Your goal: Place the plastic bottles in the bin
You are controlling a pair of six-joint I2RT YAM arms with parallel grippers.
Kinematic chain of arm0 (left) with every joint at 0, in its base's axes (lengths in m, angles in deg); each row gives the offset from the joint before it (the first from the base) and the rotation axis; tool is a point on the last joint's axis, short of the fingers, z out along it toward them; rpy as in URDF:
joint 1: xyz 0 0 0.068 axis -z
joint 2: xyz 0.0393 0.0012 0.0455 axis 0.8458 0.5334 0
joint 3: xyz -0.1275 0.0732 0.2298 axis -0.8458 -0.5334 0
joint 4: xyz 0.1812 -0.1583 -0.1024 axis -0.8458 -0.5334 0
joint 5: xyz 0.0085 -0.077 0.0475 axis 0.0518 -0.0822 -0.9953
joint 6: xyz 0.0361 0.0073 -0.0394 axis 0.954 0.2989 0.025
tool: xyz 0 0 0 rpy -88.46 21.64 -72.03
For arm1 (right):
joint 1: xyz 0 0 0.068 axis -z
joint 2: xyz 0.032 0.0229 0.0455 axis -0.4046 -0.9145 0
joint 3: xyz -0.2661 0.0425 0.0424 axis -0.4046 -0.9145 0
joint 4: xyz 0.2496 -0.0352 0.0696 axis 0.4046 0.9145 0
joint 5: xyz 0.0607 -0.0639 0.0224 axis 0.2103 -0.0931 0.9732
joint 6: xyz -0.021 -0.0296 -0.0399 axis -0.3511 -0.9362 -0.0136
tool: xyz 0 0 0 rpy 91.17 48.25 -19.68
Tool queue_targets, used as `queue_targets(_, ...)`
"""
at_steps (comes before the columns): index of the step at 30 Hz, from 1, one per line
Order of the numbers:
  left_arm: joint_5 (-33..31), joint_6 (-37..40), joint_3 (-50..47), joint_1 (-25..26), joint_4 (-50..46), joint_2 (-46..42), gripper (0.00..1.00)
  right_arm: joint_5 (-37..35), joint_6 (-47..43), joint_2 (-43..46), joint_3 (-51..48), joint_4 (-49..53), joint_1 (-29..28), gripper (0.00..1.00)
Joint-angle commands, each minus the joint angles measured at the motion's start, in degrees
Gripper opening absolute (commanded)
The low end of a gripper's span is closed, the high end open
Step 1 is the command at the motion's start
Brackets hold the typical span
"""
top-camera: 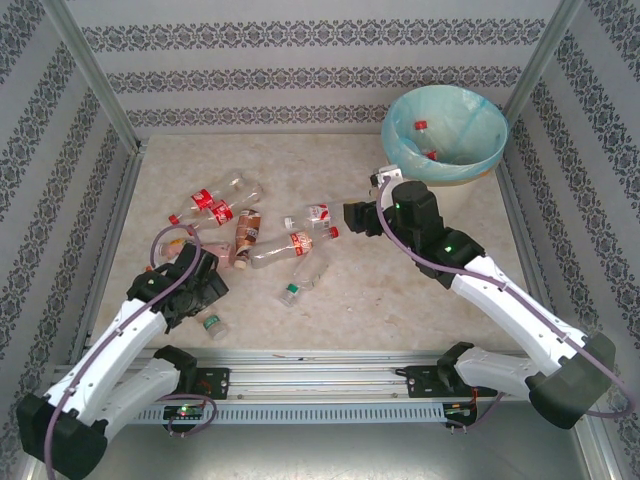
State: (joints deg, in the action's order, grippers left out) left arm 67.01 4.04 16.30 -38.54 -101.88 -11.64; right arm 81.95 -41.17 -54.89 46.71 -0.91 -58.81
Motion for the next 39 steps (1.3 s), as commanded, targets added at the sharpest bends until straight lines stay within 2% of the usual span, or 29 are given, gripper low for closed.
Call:
queue_targets(1,5.06,-3.36,-2.39,-3.36,4.0,1.18,0.97,0.24,1.31,1.01,-1.18,-1.72,-0.61,0.74)
queue_targets(4,5.53,-1.91,-4.55,-5.05,7.95,2.21,0.96,0.17,0.94,1.25,-1.2,-1.59,-0.61,0.74)
queue_targets(8,6.47,1.73,-7.15,-6.42,14.14,5.45,0.88,0.15,0.81,1.19,-1.25,-1.71,-0.66,0.74)
queue_targets(13,7.06,5.3,-8.03,-6.48,16.75,7.54,0.74,1.0,1.86,0.08,0.63,-1.28,-0.95,0.73)
queue_targets(19,7.59,5.74,-10.4,-6.56,14.56,1.02,0.46,-1.36,3.34,1.19,1.2,-0.96,-3.81,0.73)
queue_targets(24,7.11,5.53,-9.4,-6.55,9.76,-7.13,0.41,-3.85,3.21,3.22,0.44,0.27,-5.71,0.73)
queue_targets(30,8.86,6.29,-4.38,-6.5,6.05,-14.01,0.41,-5.53,3.08,6.59,0.24,1.9,-7.25,0.72)
queue_targets(33,11.1,6.48,-1.48,-6.46,5.5,-15.69,0.4,-6.59,2.86,8.49,0.24,2.8,-8.0,0.72)
queue_targets(39,13.68,8.26,4.67,-6.46,5.85,-14.34,0.34,-8.35,2.45,12.89,-1.47,3.64,-8.4,0.72)
